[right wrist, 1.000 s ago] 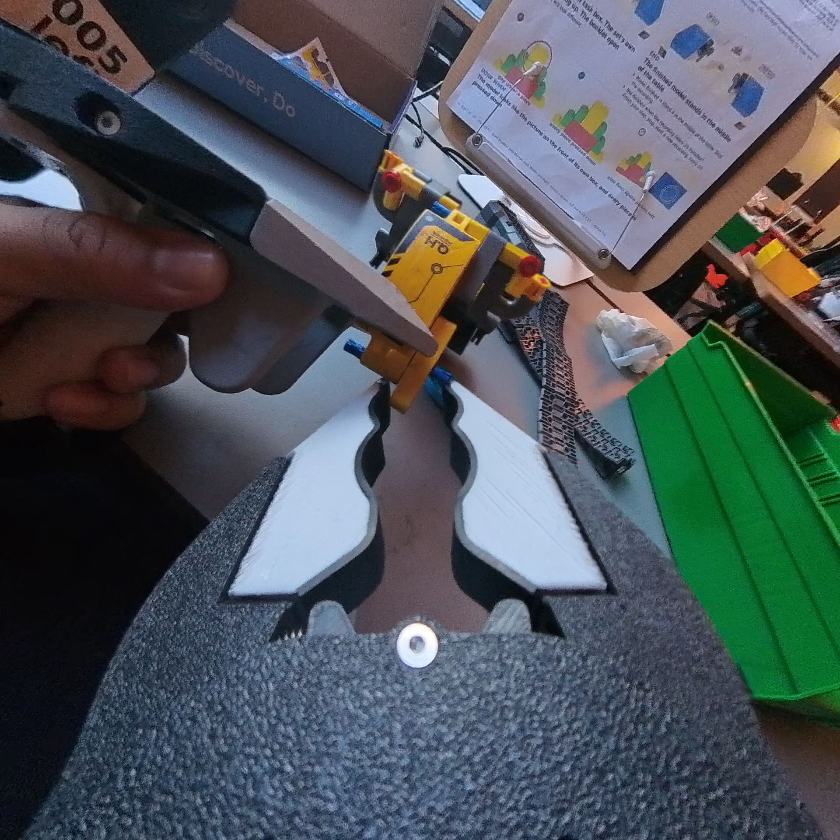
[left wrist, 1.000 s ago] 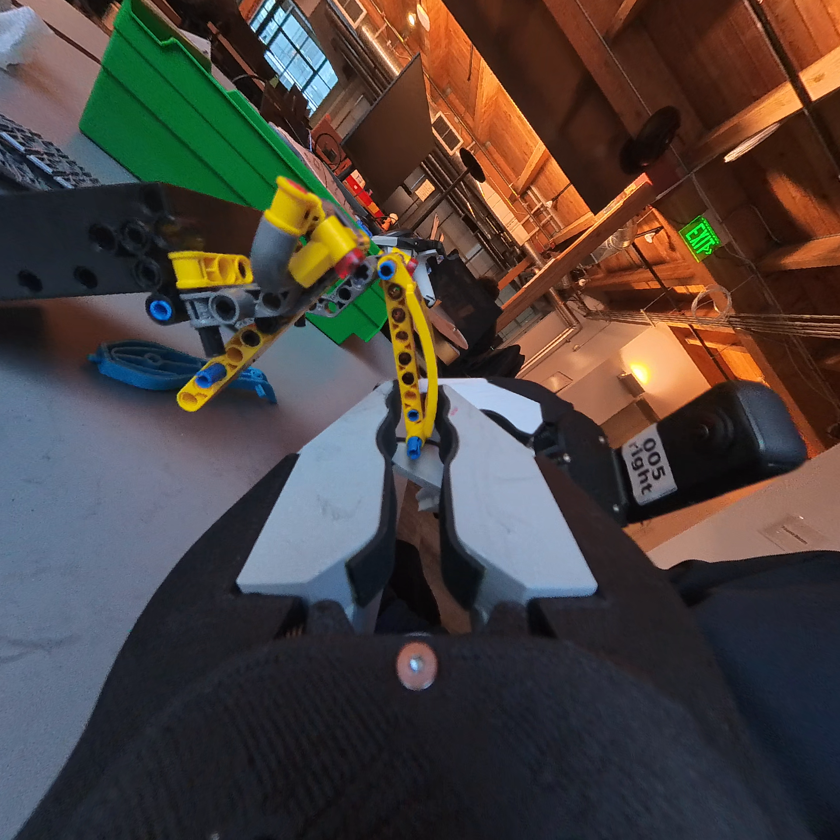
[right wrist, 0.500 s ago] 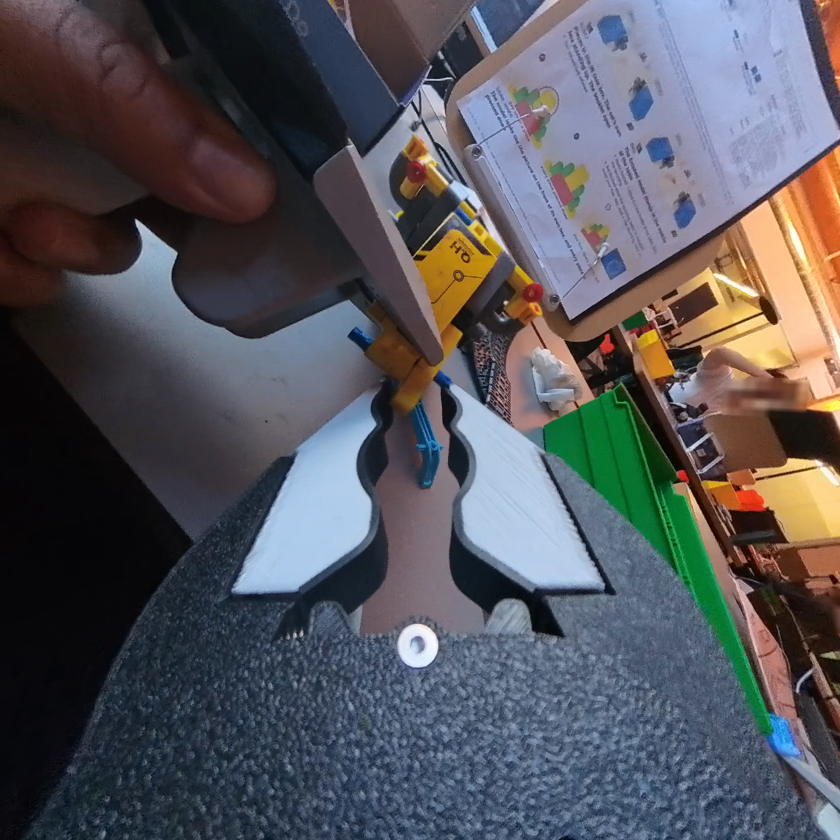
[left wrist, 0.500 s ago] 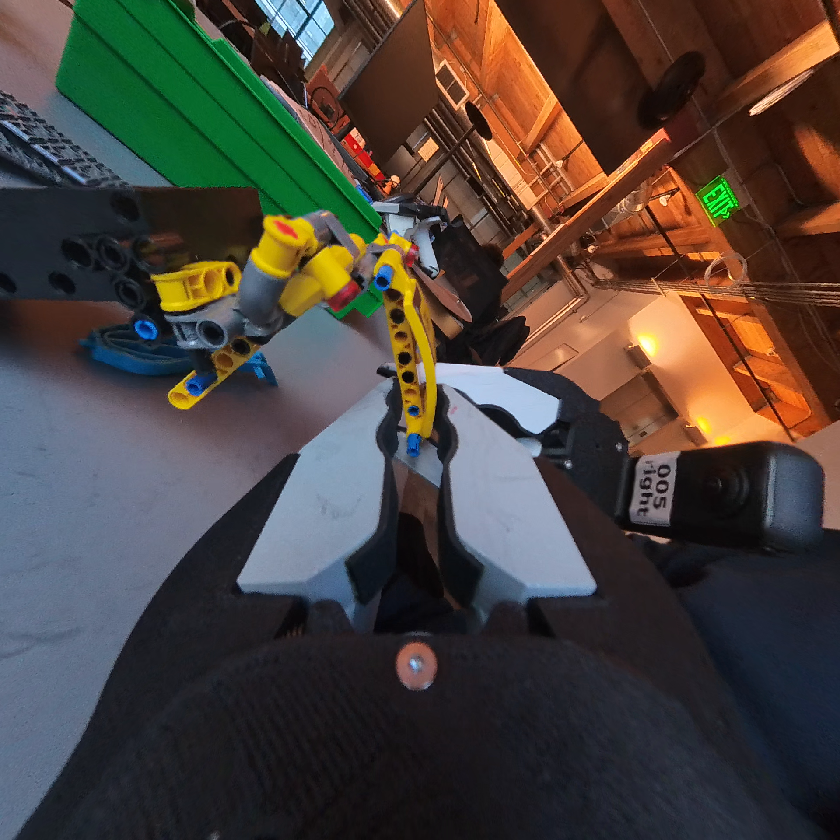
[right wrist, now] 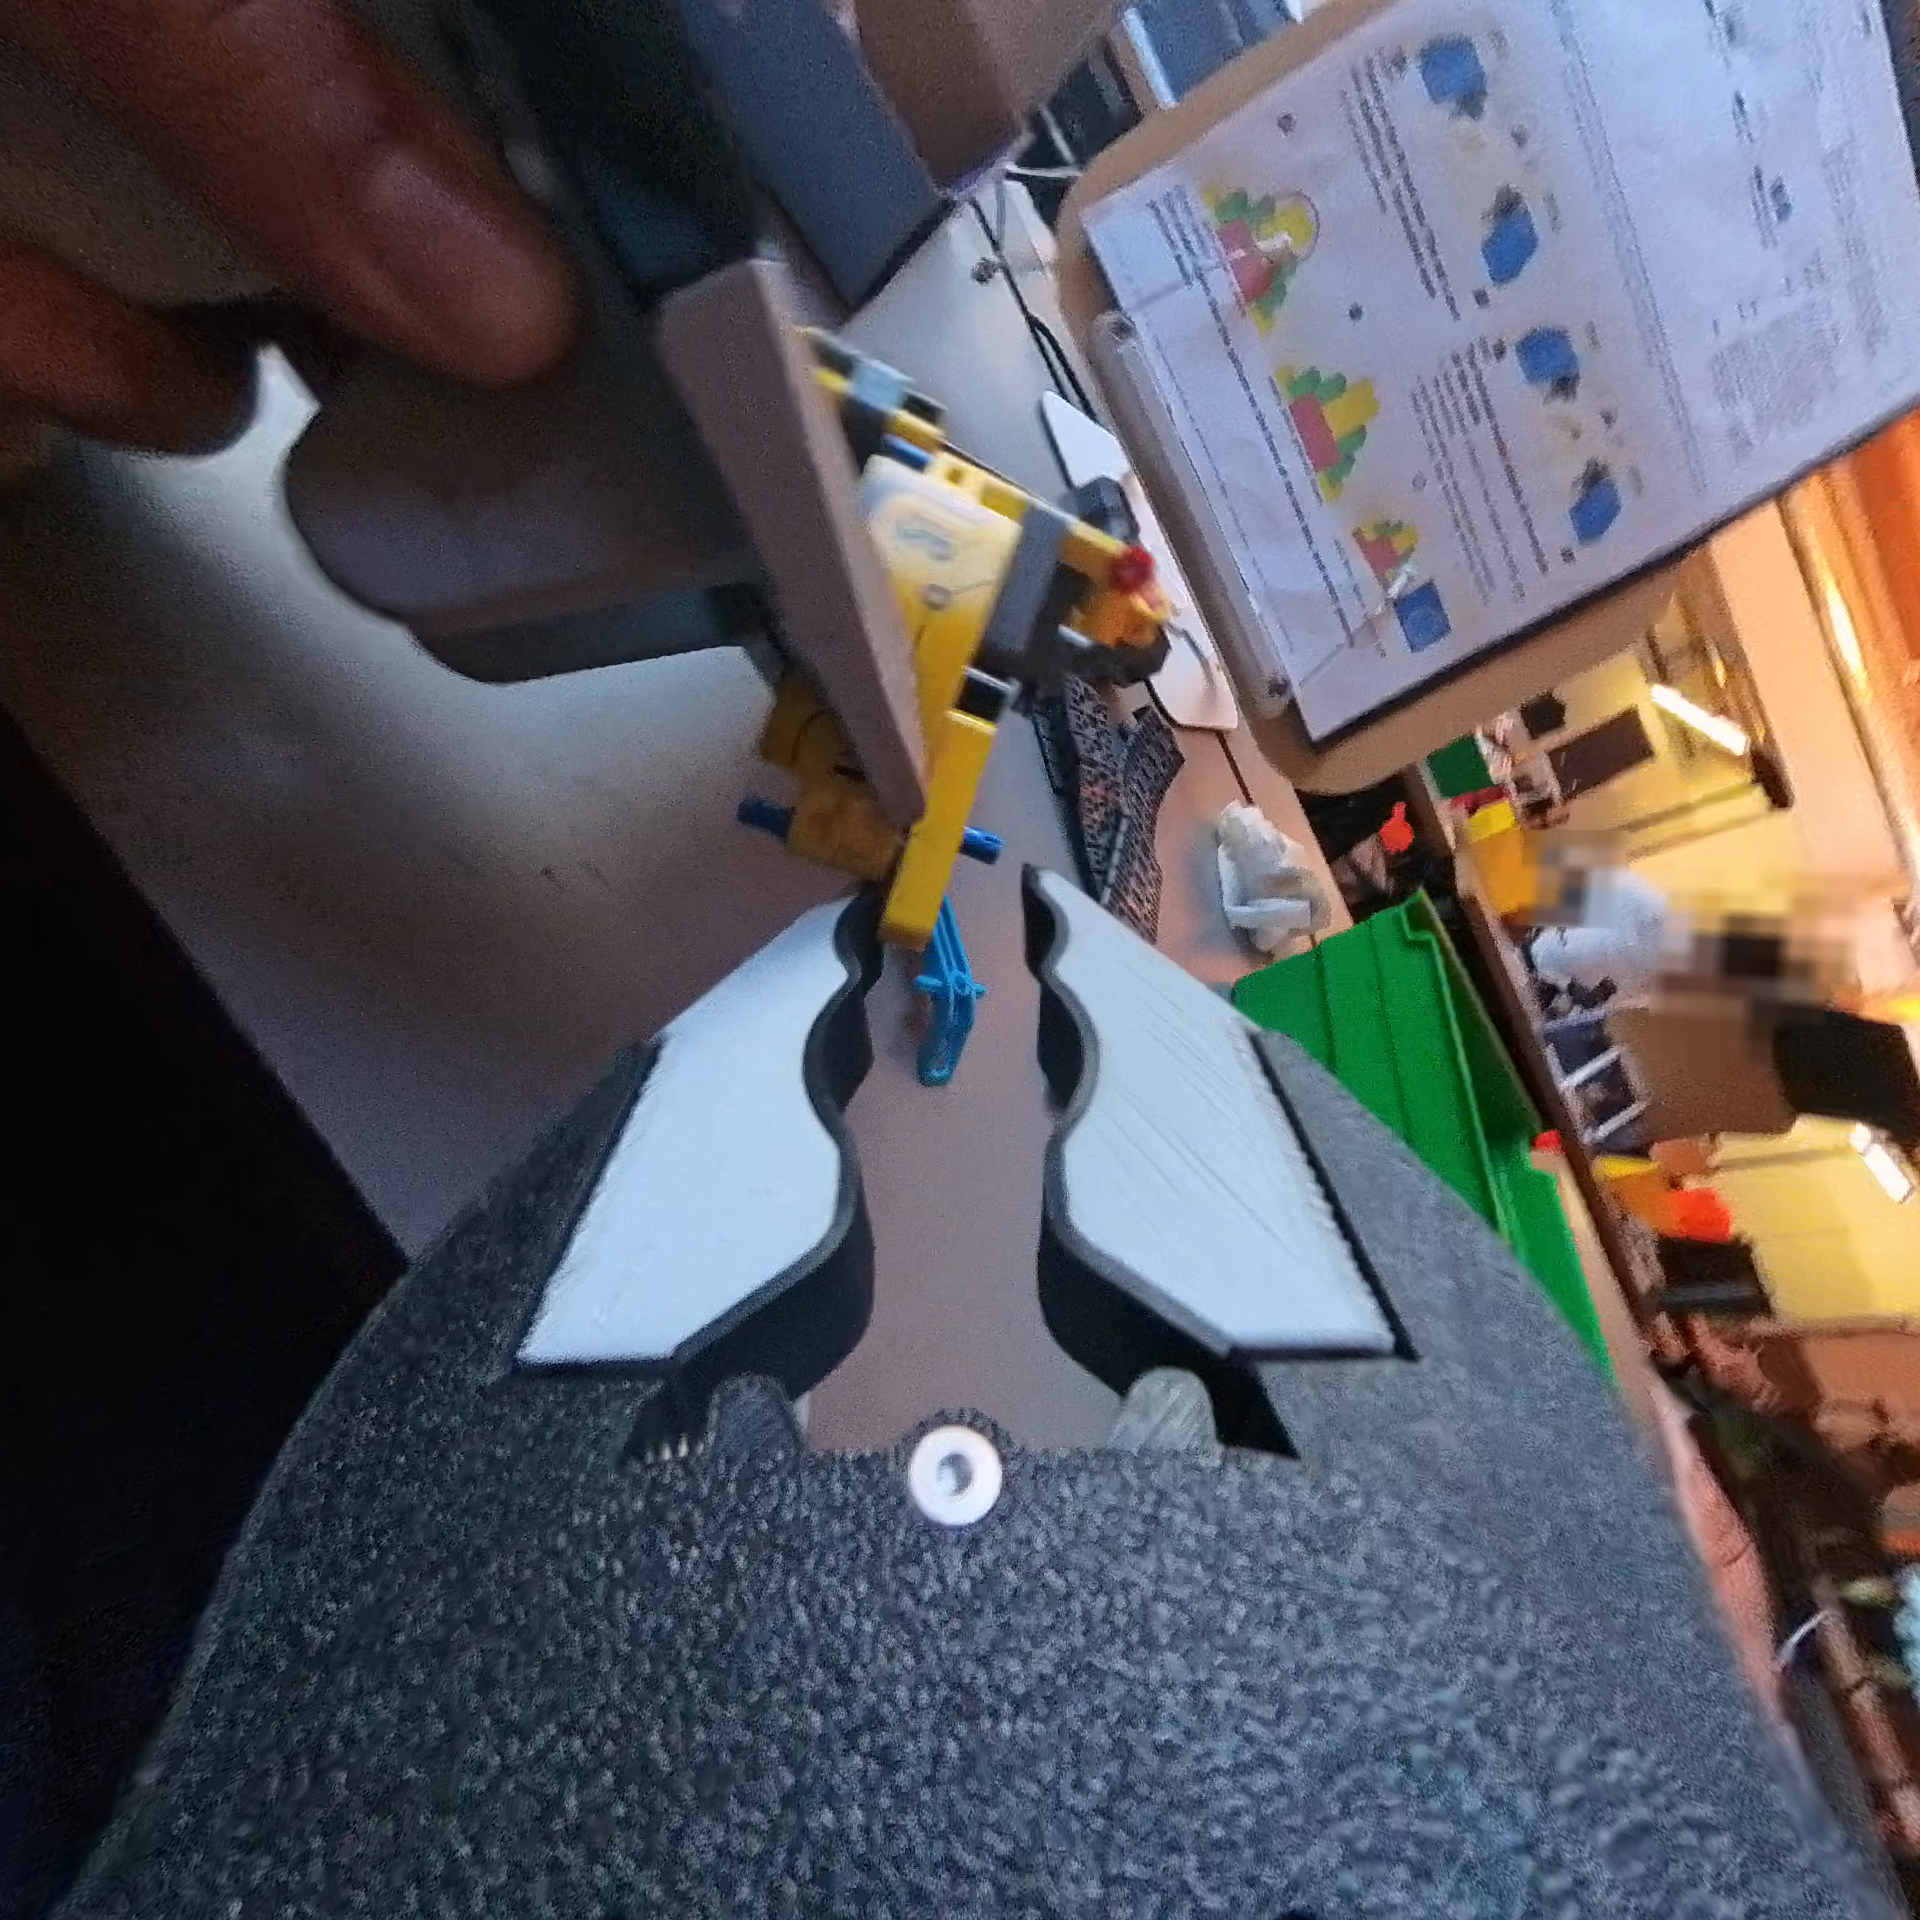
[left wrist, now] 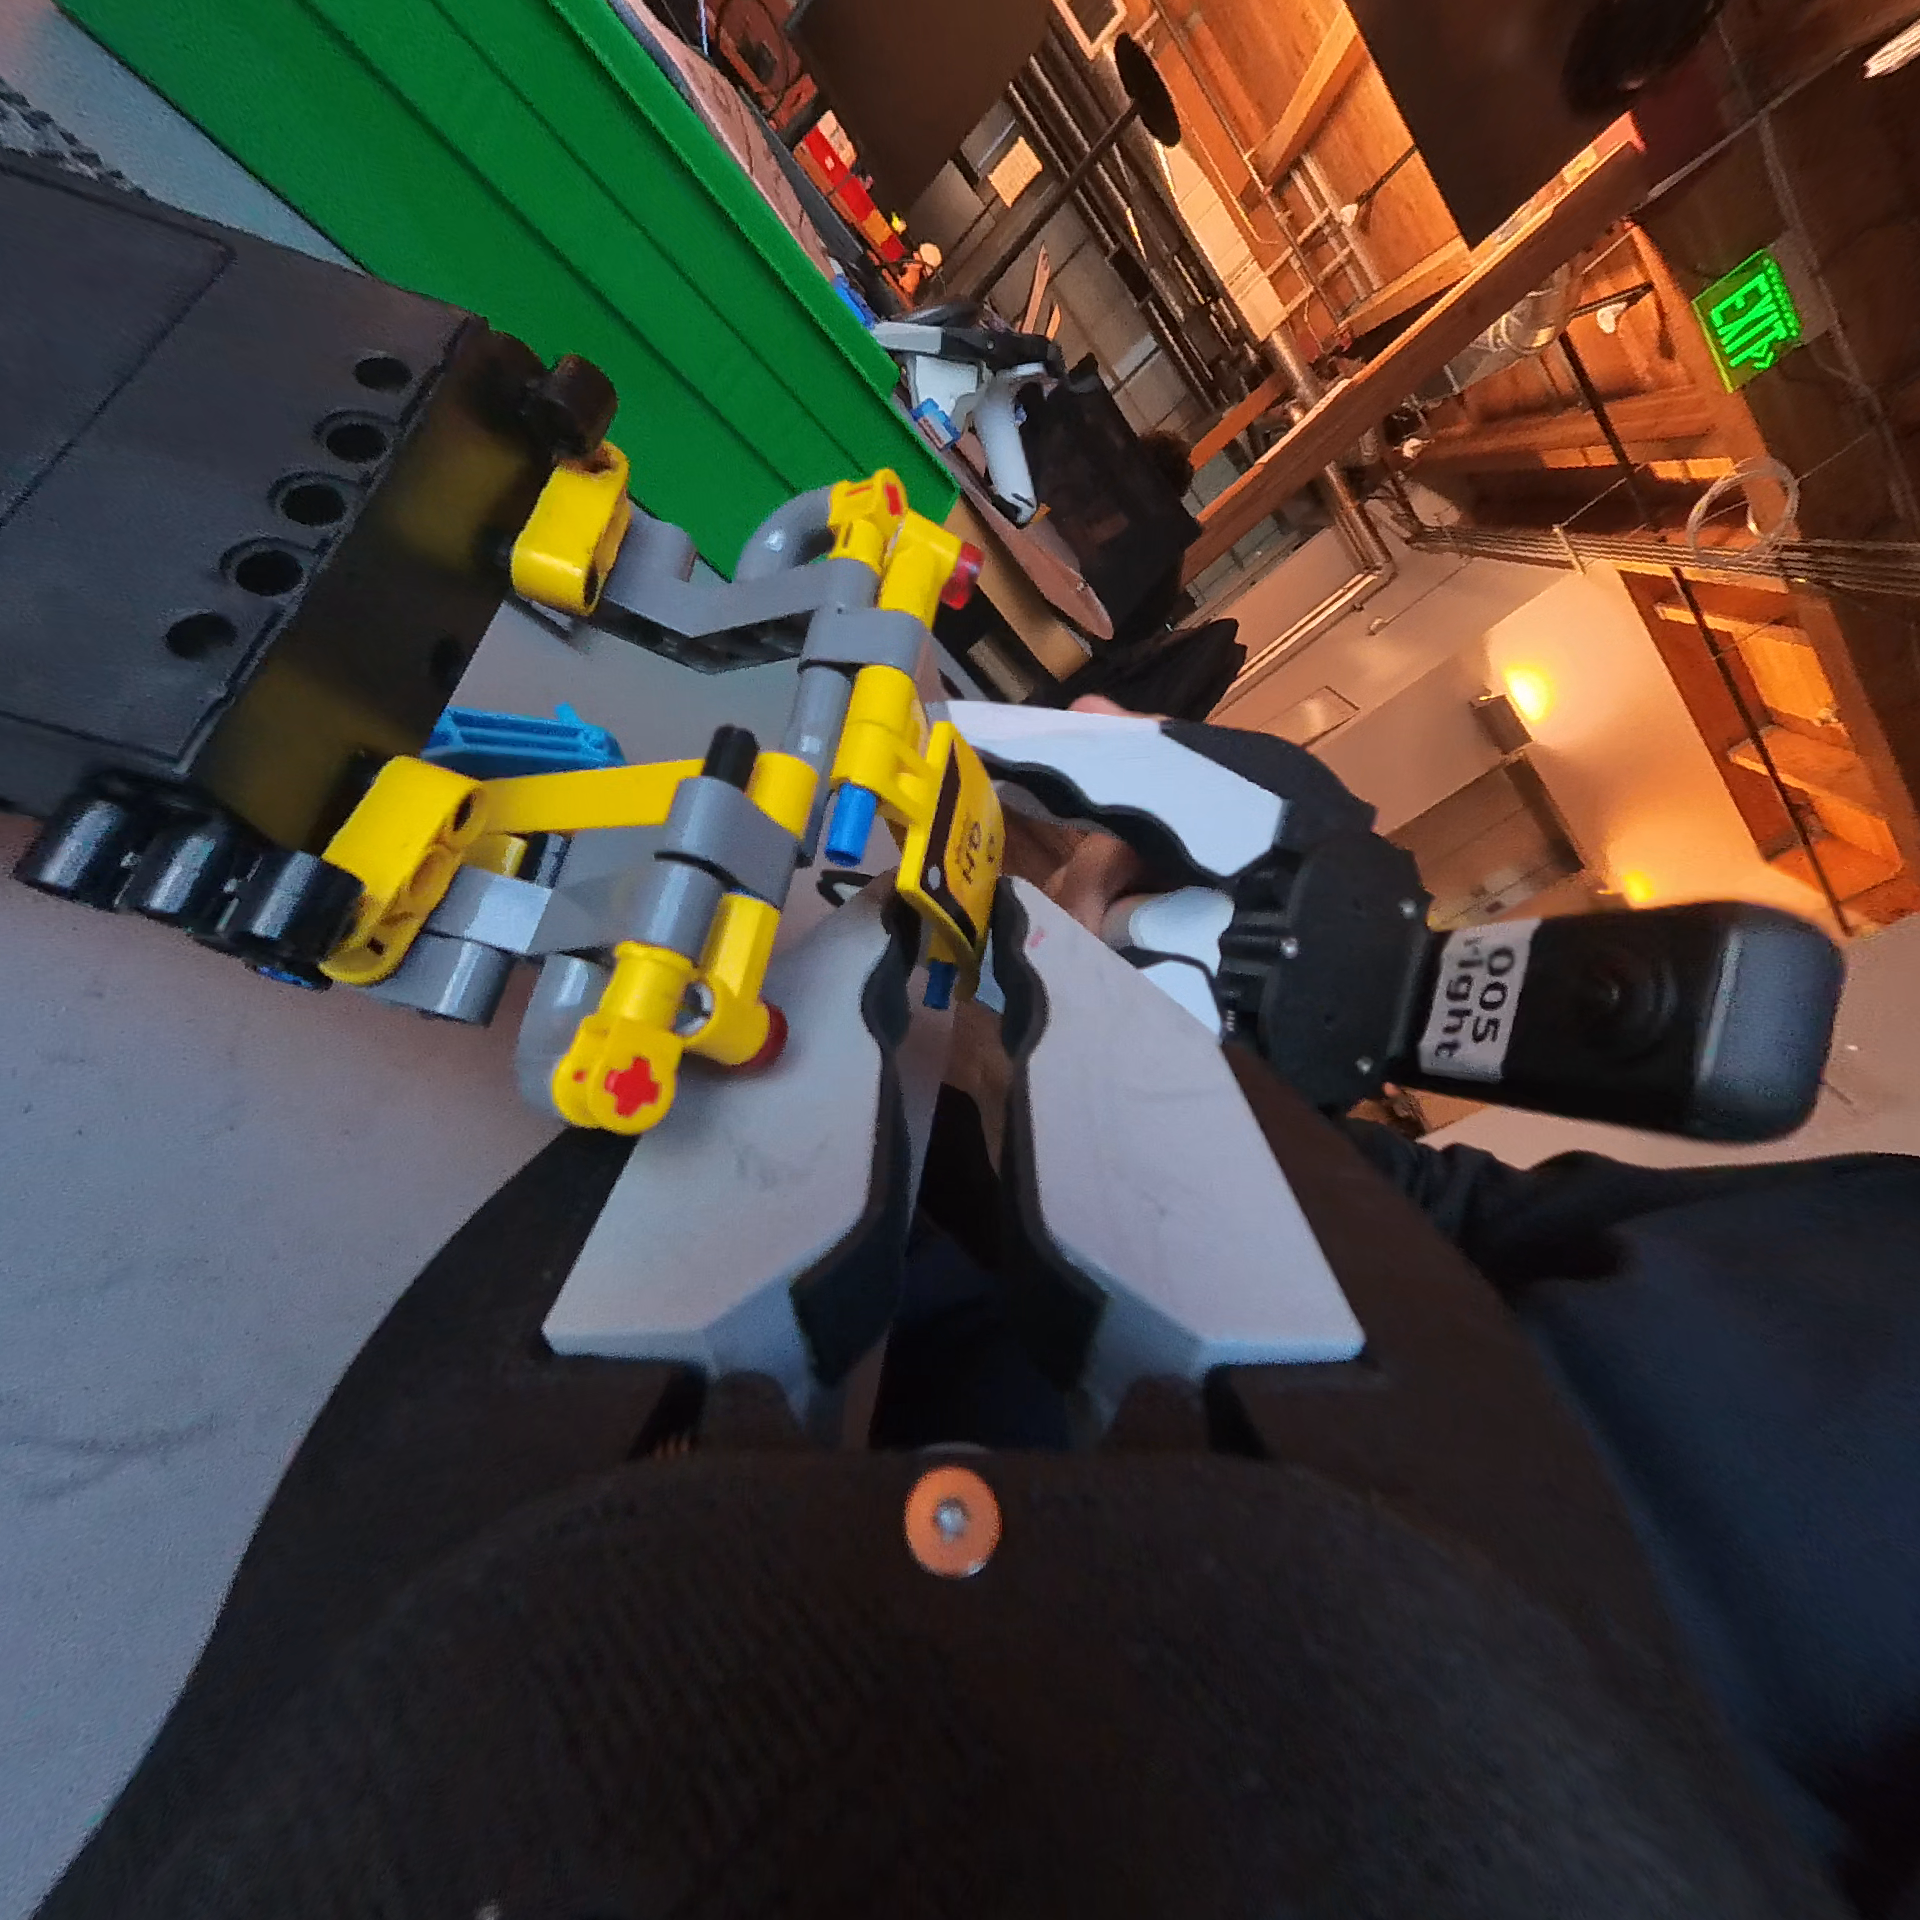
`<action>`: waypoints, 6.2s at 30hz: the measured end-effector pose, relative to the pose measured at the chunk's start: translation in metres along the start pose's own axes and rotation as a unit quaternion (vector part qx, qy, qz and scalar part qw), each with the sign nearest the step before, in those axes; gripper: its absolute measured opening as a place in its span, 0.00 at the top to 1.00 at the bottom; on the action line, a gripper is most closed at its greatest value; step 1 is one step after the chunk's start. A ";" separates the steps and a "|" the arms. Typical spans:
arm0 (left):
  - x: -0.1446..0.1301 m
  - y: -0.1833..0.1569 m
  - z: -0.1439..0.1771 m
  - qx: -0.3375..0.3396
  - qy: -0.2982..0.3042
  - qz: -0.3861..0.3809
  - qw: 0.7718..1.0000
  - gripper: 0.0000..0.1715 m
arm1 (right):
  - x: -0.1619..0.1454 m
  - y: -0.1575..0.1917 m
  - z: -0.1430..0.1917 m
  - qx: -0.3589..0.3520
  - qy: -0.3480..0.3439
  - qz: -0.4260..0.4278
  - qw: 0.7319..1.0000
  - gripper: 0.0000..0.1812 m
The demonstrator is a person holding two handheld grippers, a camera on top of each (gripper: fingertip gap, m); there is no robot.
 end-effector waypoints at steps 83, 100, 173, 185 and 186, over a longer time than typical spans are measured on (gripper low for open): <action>0.007 0.008 -0.004 0.012 0.127 -0.100 0.987 0.93 | -0.011 0.009 -0.002 0.069 -0.046 -0.079 0.993 0.95; 0.011 0.005 -0.003 -0.057 0.062 -0.039 0.996 0.91 | -0.011 -0.002 0.000 0.047 -0.057 -0.161 0.984 0.97; 0.014 -0.024 -0.003 -0.037 0.236 -0.247 0.939 0.90 | -0.022 -0.031 -0.004 0.314 -0.216 -0.519 0.765 0.91; 0.018 -0.025 0.001 -0.026 0.240 -0.275 0.931 0.88 | -0.018 -0.023 -0.012 0.350 -0.224 -0.538 0.734 0.97; 0.019 -0.025 0.003 -0.018 0.234 -0.285 0.929 0.88 | -0.017 -0.022 -0.012 0.348 -0.219 -0.527 0.744 0.97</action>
Point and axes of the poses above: each gripper's, where its closed fingertips meet, z back along the fingers, x out of its top, y = z × x across the jaws, the point moved 9 cm from there along z, back along the fingers, and after that the axes turned 8 degrees about -y, right-handed, at the moved point
